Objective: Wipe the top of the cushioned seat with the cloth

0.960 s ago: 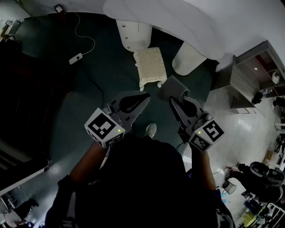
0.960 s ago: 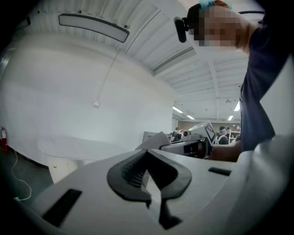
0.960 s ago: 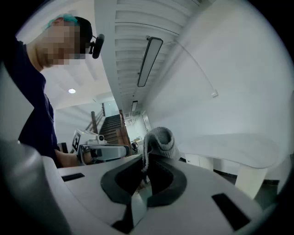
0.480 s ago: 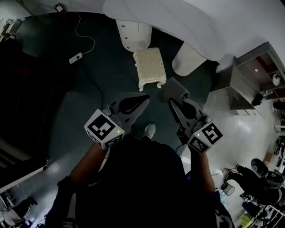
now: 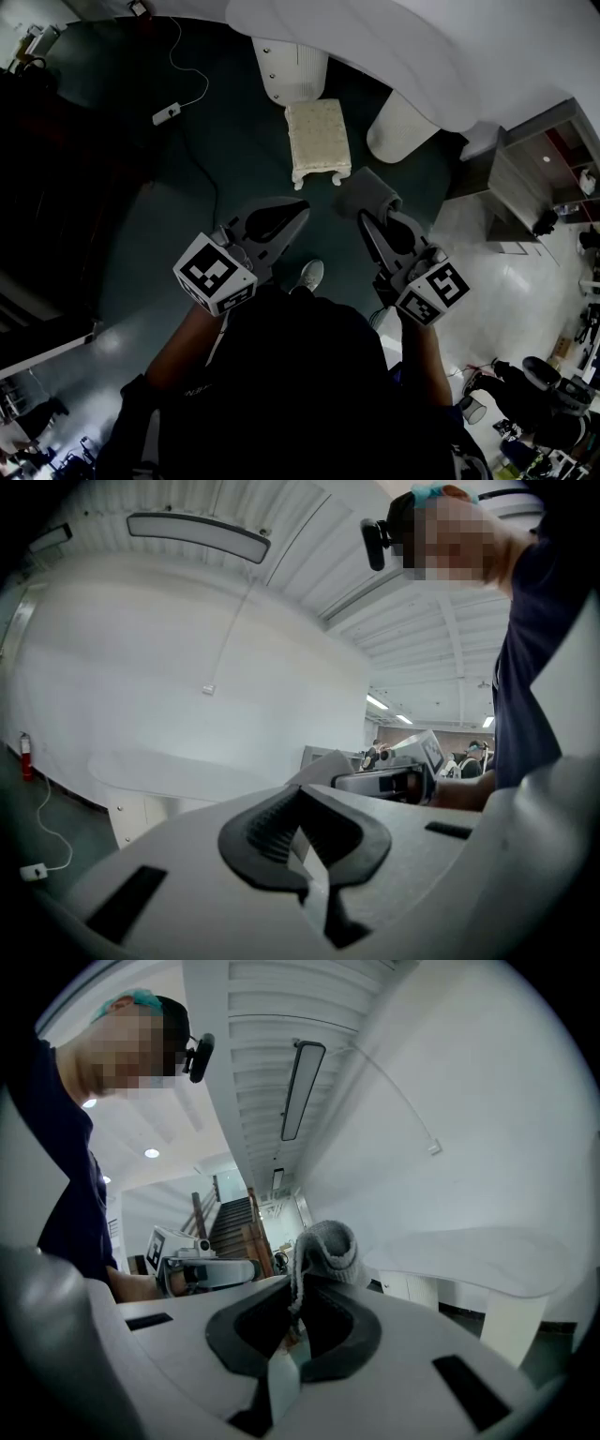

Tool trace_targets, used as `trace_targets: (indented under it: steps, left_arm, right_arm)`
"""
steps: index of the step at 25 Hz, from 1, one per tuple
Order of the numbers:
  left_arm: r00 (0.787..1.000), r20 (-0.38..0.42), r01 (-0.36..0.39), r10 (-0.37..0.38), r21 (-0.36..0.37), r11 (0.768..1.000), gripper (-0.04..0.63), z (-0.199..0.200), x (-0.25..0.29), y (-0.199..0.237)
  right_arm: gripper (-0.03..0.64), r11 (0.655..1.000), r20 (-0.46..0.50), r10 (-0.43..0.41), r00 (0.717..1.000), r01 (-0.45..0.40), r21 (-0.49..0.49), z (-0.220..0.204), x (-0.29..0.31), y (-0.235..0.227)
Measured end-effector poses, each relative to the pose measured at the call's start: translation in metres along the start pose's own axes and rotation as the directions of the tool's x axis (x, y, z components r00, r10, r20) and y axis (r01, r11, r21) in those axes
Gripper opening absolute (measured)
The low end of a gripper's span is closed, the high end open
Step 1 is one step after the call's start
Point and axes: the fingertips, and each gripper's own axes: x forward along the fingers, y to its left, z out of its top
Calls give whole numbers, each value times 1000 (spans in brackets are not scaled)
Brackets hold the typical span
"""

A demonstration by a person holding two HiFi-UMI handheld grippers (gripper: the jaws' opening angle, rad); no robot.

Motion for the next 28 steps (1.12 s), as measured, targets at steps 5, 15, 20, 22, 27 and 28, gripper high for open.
trace_targets:
  steps: [5,15,20,22,27,28]
  left_arm:
    - [999,-9,-33,33,5,999,8,1,4,0]
    - [999,-4,-40,40,7,999,8,9,21,19]
    - [999,6,-41,42,-12,999,8,12,35,43]
    - [999,7,-40,40,-20,999,8,16,41,57]
    - [1000,8,-28,29,-40,999,8,18,53,102]
    - [1000,5,-26,26,-45,999,8,18,55,113]
  right_arm:
    - [32,1000,8,16,1000,-16,13,1,-5,-10]
    - [32,999,7,20,1000,-20,27,10,2,-33]
    - [32,999,-11,14,1000,-13,33,15,16,-52]
    - [32,999,-17,11,1000,-11,34,20,26,-62]
    - [32,999,-36,-3,999,5,48,23,63,-85]
    - [32,999,-41,-6,999,8,52,23,72,-90]
